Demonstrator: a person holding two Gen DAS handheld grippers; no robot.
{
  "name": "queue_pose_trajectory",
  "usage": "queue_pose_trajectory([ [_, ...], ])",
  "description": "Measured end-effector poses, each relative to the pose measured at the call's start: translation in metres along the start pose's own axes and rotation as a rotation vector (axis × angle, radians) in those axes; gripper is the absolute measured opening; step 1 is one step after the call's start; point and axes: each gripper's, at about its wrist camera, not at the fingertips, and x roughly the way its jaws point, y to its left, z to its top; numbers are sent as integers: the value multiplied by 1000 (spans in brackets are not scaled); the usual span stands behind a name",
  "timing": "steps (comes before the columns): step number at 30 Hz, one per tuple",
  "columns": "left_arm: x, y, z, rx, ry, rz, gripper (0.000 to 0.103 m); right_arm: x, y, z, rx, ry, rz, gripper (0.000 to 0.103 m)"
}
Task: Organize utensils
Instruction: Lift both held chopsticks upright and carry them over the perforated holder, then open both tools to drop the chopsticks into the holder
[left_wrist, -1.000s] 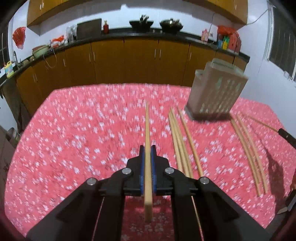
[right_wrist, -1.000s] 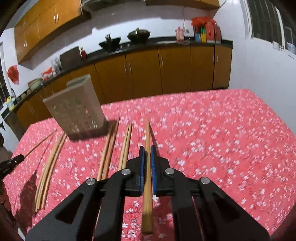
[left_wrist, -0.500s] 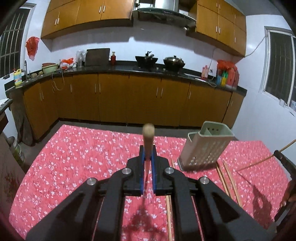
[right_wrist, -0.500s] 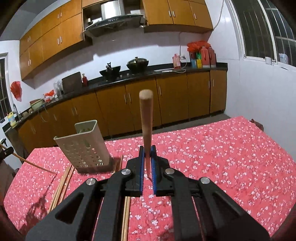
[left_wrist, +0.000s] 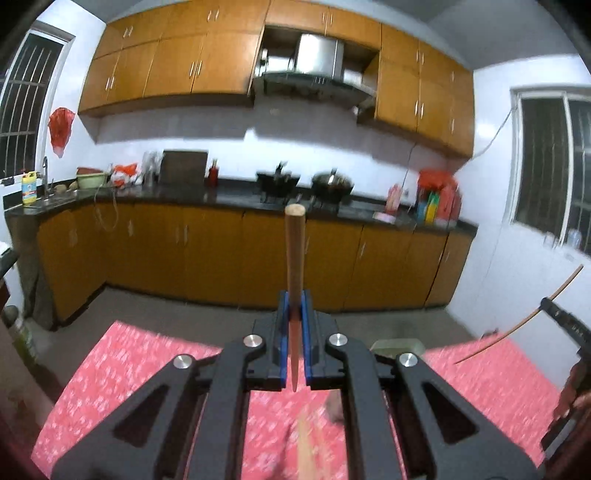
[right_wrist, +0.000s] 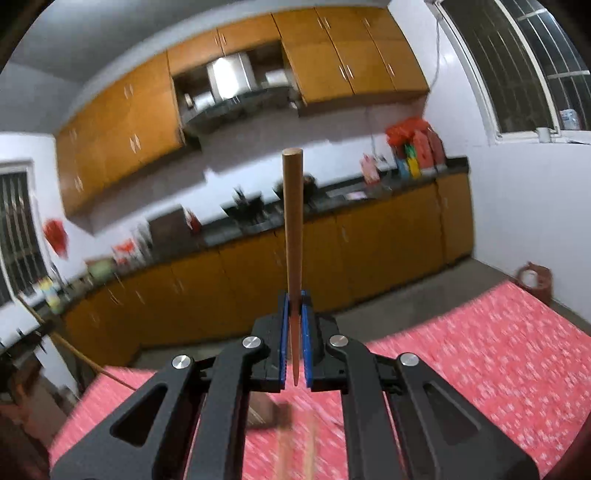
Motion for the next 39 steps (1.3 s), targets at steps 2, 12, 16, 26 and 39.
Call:
queue_pose_trajectory([
  [2,-2,-9,12,-18,-36,-25,7,1,10,5,5,-14,47,7],
  [12,23,-51,8,-69,-86,-114,7,39,51,-25,-121,58,97,7],
  [16,47,-57,-10,-67,-22,-124,7,55,47,-38,-106,126,88,7],
  [26,84,-61,-46,-47,90,-115,9,68,48,-55,-96,211,94,8],
  [39,39,-34,-41,-108,29,-110,31,25,42,-34,-90,113,82,41],
])
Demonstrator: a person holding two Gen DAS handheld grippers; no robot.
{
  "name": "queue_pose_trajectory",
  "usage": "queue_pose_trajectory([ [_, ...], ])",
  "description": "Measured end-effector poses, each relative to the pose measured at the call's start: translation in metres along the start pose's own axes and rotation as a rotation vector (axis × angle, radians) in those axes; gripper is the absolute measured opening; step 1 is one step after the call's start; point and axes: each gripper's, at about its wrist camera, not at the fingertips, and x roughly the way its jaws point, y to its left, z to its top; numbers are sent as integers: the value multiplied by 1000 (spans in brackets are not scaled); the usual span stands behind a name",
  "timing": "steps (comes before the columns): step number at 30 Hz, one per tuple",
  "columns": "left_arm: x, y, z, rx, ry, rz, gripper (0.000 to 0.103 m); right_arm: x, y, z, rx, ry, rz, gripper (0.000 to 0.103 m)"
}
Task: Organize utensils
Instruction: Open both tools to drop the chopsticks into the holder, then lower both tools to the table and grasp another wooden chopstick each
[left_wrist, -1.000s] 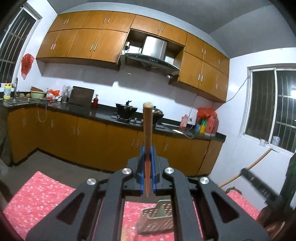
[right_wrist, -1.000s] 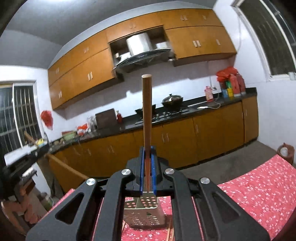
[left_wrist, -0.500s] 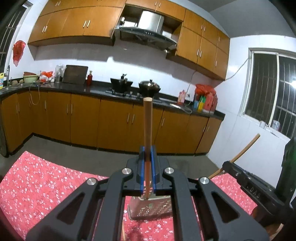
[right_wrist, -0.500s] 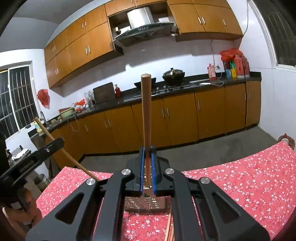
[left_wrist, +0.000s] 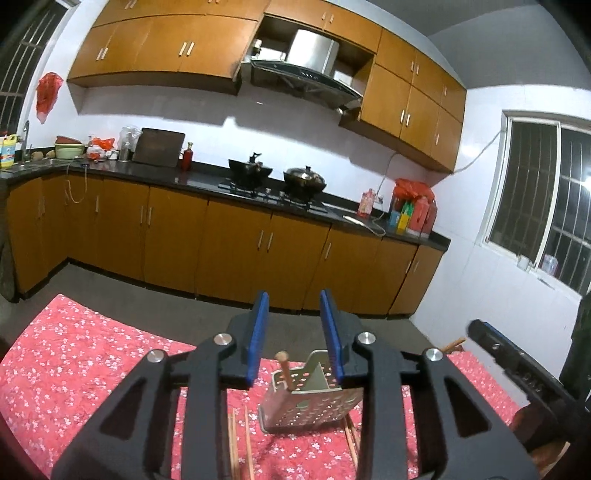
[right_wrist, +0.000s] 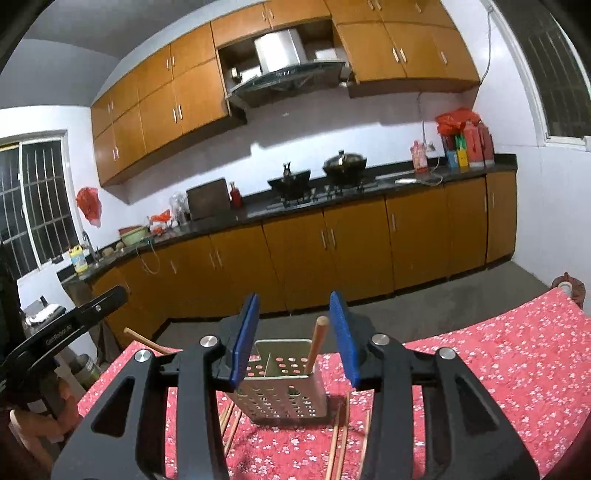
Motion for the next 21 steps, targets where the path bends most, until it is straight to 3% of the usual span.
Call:
queue_pose_trajectory([
  [6,-26,30,-15,-21,34,58,35,-18,-33,-24,8,57,-115,42],
  [10,-22,53,-49,5,143,132,35,2,-61,-72,28,238,-192,41],
  [15,-9,79,-103,-6,319,167,35,25,-77,-139,99,468,-155,25],
  [21,-2,88,-157,-11,459,154,34,32,-73,-179,136,562,-111,20],
])
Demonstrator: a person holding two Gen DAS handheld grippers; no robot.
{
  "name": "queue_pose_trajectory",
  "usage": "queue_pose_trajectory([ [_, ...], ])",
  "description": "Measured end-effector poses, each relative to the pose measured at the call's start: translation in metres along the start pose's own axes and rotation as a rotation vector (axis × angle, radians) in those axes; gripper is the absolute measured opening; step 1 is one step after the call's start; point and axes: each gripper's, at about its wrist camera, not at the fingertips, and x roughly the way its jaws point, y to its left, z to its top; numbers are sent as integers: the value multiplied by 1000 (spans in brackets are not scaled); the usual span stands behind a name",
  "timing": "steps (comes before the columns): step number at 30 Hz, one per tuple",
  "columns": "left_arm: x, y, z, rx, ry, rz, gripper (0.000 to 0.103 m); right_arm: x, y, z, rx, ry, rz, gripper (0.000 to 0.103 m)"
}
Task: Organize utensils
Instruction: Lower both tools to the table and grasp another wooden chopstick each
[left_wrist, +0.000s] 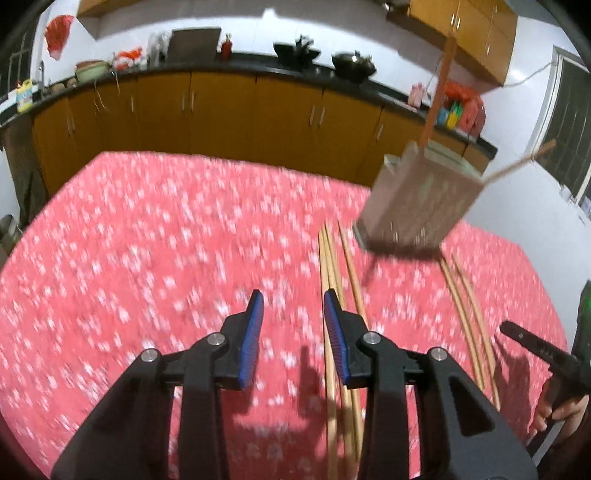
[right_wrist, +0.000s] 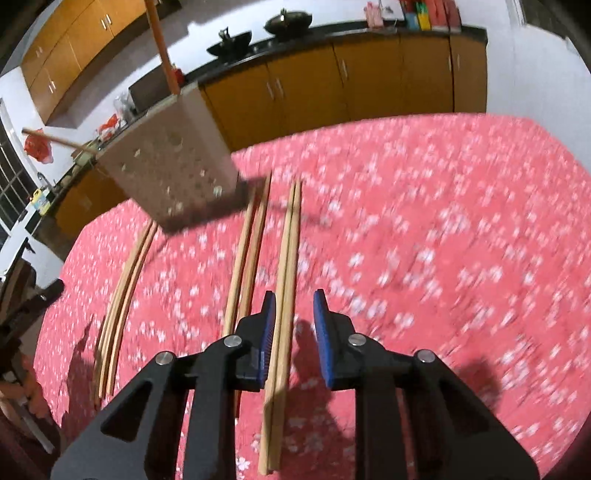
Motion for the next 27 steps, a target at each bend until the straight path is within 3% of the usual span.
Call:
queue_pose_trajectory([
  [8,17,-10,-20,12,72,-15,34,14,7,-8,-42,41,-38,14],
  [16,23,-13,-28,13,101,-16,34,15,9,-10,-80,29,-62,13],
  [20,24,-14,-30,19,114,-22,34,19,6,-8,-95,33,-131,10],
  [23,26,-15,-30,20,131,-18,34,14,0,-4,-50,14,-93,10],
  [27,27,-16,-30,25,138,-22,34,18,0,-6,-68,40,-109,10],
])
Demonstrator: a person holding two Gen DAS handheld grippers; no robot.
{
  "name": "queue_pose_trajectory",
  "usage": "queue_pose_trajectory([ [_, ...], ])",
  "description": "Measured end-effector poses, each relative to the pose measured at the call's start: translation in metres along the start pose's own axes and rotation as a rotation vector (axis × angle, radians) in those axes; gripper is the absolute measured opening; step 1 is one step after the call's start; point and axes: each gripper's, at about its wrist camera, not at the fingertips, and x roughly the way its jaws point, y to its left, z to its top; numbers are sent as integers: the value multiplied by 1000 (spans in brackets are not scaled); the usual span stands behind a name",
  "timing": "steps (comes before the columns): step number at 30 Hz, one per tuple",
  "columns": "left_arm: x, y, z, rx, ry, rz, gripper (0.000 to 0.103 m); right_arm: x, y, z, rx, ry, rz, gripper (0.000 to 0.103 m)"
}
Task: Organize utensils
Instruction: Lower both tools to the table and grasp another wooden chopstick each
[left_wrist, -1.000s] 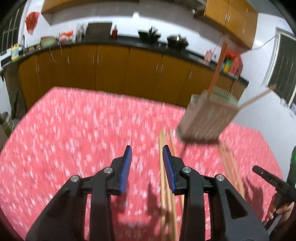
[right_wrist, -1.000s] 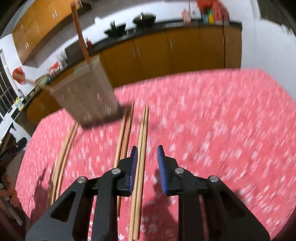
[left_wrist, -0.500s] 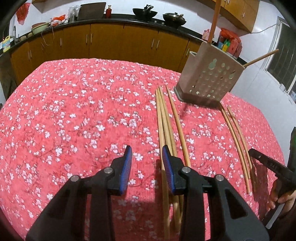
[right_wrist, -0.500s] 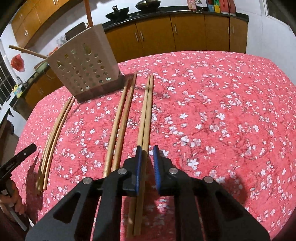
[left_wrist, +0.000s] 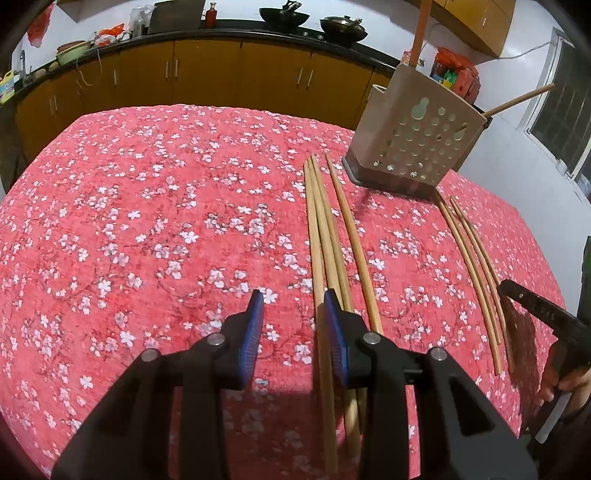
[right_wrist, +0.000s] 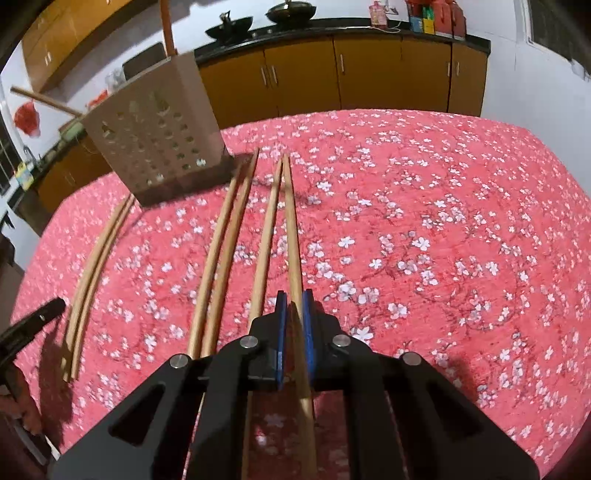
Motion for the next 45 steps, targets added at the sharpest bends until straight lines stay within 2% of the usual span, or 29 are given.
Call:
queue_pose_trajectory([
  [5,1,-1,-1,9,7,-4,33,2,1,2,-3,-9,-20,8],
  [7,2,-1,-2,13,11,-7,31,3,-4,3,15,-22,-50,8],
  [13,5,-6,-4,42,24,-14,23,3,-8,2,21,-27,-51,8],
  [16,8,-11,-5,74,30,12,18,2,-8,2,20,-25,-48,8],
  [21,10,-18,-6,122,28,51,18,-1,-4,-2,12,-22,-39,8],
  [26,8,-19,-8,138,31,59,17,-3,-4,-4,10,-25,-34,8],
  [31,9,-23,-11,176,16,103,9,-3,-2,-3,-4,-27,-40,8],
  [34,14,-16,-2,166,18,114,8,0,-3,2,-7,-29,-45,8],
  [39,25,9,22,109,8,180,8,8,-8,15,10,-55,-72,8],
  [45,26,26,28,53,-17,167,8,13,-11,20,20,-70,-80,8],
])
